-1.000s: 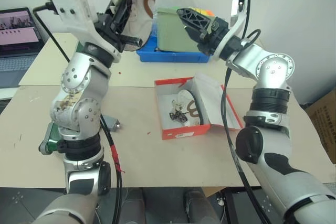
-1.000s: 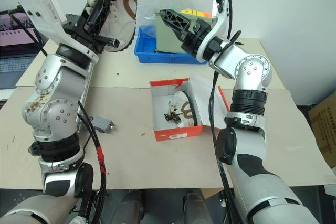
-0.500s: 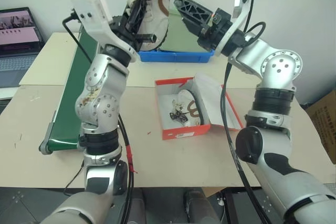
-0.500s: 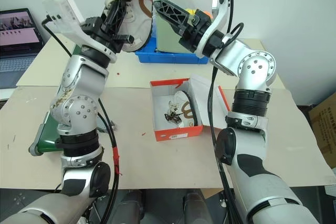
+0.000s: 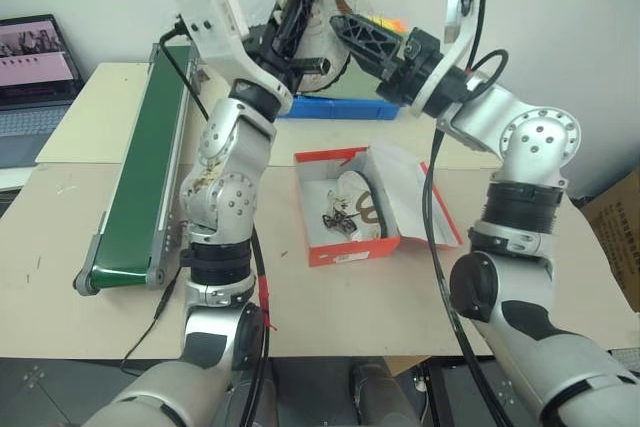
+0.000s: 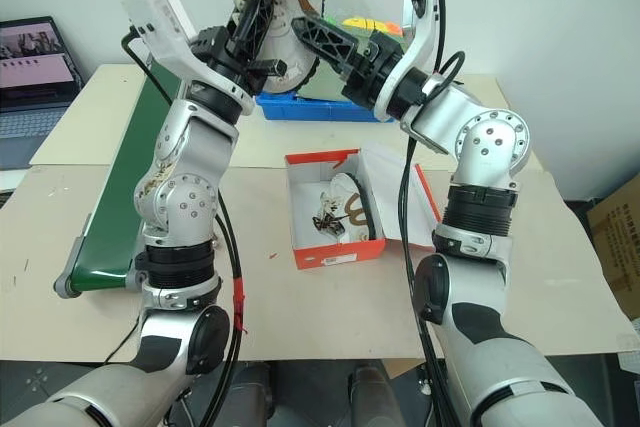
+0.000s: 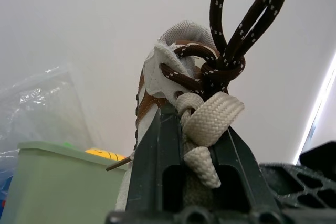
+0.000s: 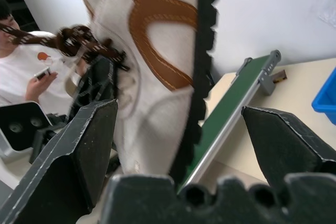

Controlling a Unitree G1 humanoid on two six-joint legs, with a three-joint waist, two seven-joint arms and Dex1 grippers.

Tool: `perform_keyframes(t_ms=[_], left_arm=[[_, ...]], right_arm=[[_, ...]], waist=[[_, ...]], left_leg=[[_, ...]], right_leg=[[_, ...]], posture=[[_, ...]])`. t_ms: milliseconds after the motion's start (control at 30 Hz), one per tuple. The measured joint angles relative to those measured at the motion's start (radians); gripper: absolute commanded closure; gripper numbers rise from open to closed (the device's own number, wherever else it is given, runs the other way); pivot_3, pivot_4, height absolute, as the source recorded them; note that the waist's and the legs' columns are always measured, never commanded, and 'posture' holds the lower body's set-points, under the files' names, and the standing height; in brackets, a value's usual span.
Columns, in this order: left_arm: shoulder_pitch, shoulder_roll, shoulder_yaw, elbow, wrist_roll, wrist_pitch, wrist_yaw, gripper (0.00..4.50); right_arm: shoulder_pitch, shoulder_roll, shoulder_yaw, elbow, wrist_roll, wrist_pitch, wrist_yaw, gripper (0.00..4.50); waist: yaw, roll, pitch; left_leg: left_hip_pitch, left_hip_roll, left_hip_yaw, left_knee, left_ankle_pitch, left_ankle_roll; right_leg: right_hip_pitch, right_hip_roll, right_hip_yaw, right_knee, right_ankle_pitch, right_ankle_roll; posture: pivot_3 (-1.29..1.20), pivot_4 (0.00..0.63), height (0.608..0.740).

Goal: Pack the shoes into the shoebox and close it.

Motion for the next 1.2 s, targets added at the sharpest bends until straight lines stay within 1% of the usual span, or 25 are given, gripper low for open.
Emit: perform_keyframes(t_ms=[33,233,267,300,367,400,533,600,633,700,800,900,933,967,1000,1067,1133,1200], left_arm=[[0.0,-0.003,-0.003,0.0,0.0,0.0,0.0,4.5],[0.0,-0.006,-0.002,0.015,0.0,0.004,0.017,4.5],[0.0,-0.006,0.0,0.015,0.0,0.004,0.02,4.5],[0.0,-0.005,0.0,0.015,0.0,0.006,0.021,4.5],[0.0,-0.004,0.0,0.014,0.0,0.009,0.024,4.5],[0.0,-0.003,0.0,0.014,0.0,0.016,0.026,4.5],[0.006,-0.003,0.011,0.014,-0.016,0.042,0.048,4.5],[0.007,-0.003,0.024,0.013,-0.022,0.055,0.057,3.52],[0.013,-0.002,0.027,0.009,-0.029,0.062,0.059,3.34],[0.042,0.008,0.035,-0.02,-0.057,0.081,0.057,2.52],[0.096,0.059,0.054,-0.084,-0.095,0.14,0.059,1.39],[0.154,0.145,0.098,-0.15,-0.135,0.197,0.064,1.39],[0.198,0.207,0.124,-0.18,-0.135,0.217,0.065,1.39],[0.236,0.249,0.155,-0.198,-0.137,0.232,0.067,1.39],[0.301,0.303,0.216,-0.21,-0.138,0.248,0.076,1.39],[0.379,0.365,0.291,-0.212,-0.135,0.27,0.087,1.39],[0.422,0.399,0.344,-0.219,-0.134,0.273,0.096,1.39],[0.43,0.406,0.36,-0.238,-0.136,0.273,0.099,1.39]], right_arm=[[0.001,0.0,0.005,0.0,0.0,0.0,-0.002,0.67],[0.001,-0.011,0.023,-0.001,0.0,-0.003,0.009,2.9],[0.001,-0.011,0.024,0.001,-0.001,-0.005,0.01,3.17],[0.001,-0.011,0.024,0.003,-0.001,-0.006,0.012,3.55],[0.001,-0.011,0.026,0.007,0.0,-0.008,0.013,4.07],[0.0,-0.011,0.028,0.013,-0.001,-0.01,0.015,4.13],[0.0,-0.011,0.043,0.036,-0.01,-0.019,0.018,4.17],[-0.003,-0.011,0.056,0.046,-0.022,-0.03,0.019,4.17],[-0.006,-0.011,0.06,0.051,-0.032,-0.038,0.015,4.17],[-0.009,-0.019,0.061,0.067,-0.053,-0.049,0.008,4.17],[-0.009,-0.032,0.08,0.088,-0.097,-0.06,0.005,4.17],[-0.01,-0.055,0.112,0.098,-0.137,-0.072,0.012,4.17],[-0.011,-0.072,0.14,0.103,-0.167,-0.077,0.015,4.17],[-0.012,-0.089,0.161,0.109,-0.189,-0.078,0.016,4.17],[-0.011,-0.12,0.186,0.122,-0.228,-0.077,0.012,4.17],[-0.007,-0.157,0.202,0.134,-0.276,-0.063,-0.002,4.17],[0.002,-0.178,0.221,0.132,-0.312,-0.027,-0.021,4.17],[0.018,-0.175,0.239,0.118,-0.323,0.013,-0.034,4.17]], waist=[[0.0,0.0,0.0],[-0.001,0.0,0.0],[-0.001,0.0,0.0],[0.0,0.0,0.0],[0.0,0.0,0.0],[0.0,0.0,0.0],[0.0,0.0,0.0],[-0.001,0.0,0.0],[-0.001,0.0,0.0],[-0.001,0.0,0.0],[-0.003,0.0,0.0],[-0.008,0.0,0.0],[-0.01,0.0,0.0],[-0.014,0.0,0.0],[-0.017,0.001,0.0],[-0.017,0.001,0.0],[-0.01,0.001,0.0],[-0.001,0.0,0.0]], left_leg=[[0.0,0.0,0.0,0.0,0.0,0.0],[0.0,0.0,0.0,0.0,0.0,0.0],[0.0,0.0,0.0,0.0,0.0,0.0],[0.0,0.0,0.0,0.0,0.0,0.0],[0.0,0.0,0.0,0.0,0.0,0.0],[0.0,0.0,0.0,0.0,0.0,0.0],[0.0,0.0,0.0,0.0,0.0,0.0],[0.0,0.0,0.0,0.0,0.0,0.0],[0.0,0.0,0.0,0.0,0.0,0.0],[0.0,0.0,0.0,0.0,0.0,0.0],[0.0,0.0,0.0,0.0,0.0,0.0],[0.0,0.0,0.0,-0.001,0.0,0.0],[0.0,0.0,0.0,-0.001,0.0,0.0],[0.0,0.0,0.0,-0.001,0.0,0.0],[0.0,0.0,0.0,-0.001,0.0,0.0],[0.0,0.0,0.0,-0.001,0.0,0.0],[0.0,0.0,0.0,-0.001,0.0,0.0],[0.0,0.0,0.0,0.0,0.0,0.0]], right_leg=[[0.0,0.0,0.0,0.0,0.0,0.0],[0.0,0.0,0.0,0.0,0.0,0.0],[0.0,0.0,0.0,0.0,0.0,0.0],[0.0,0.0,0.0,0.0,0.0,0.0],[0.0,0.0,0.0,0.0,0.0,0.0],[0.0,0.0,0.0,0.0,0.0,0.0],[0.0,0.0,0.0,0.0,0.0,0.0],[0.0,0.0,0.0,0.0,0.0,0.0],[0.0,0.0,0.0,0.0,0.0,0.0],[0.0,0.0,0.0,0.0,0.0,0.0],[-0.001,0.0,0.0,0.0,0.0,0.0],[-0.001,0.0,0.0,0.0,0.0,0.0],[-0.001,0.0,0.001,0.0,0.0,0.0],[-0.001,0.0,0.001,0.0,0.0,0.0],[-0.001,0.0,0.001,0.0,0.0,0.0],[-0.001,0.0,0.001,0.0,0.0,0.0],[-0.001,0.0,0.0,0.0,0.0,0.0],[-0.001,0.0,0.0,0.0,0.0,0.0]], posture=[[0.0,0.15,0.74],[0.0,0.15,0.74],[0.0,0.15,0.74],[0.0,0.15,0.74],[0.0,0.15,0.74],[0.0,0.15,0.74],[0.0,0.15,0.74],[0.0,0.15,0.74],[0.0,0.15,0.74],[0.0,0.15,0.74],[0.0,0.15,0.74],[0.0,0.15,0.74],[0.0,0.15,0.74],[0.0,0.15,0.74],[0.0,0.15,0.74],[0.0,0.15,0.74],[0.0,0.15,0.74],[0.0,0.15,0.74]])
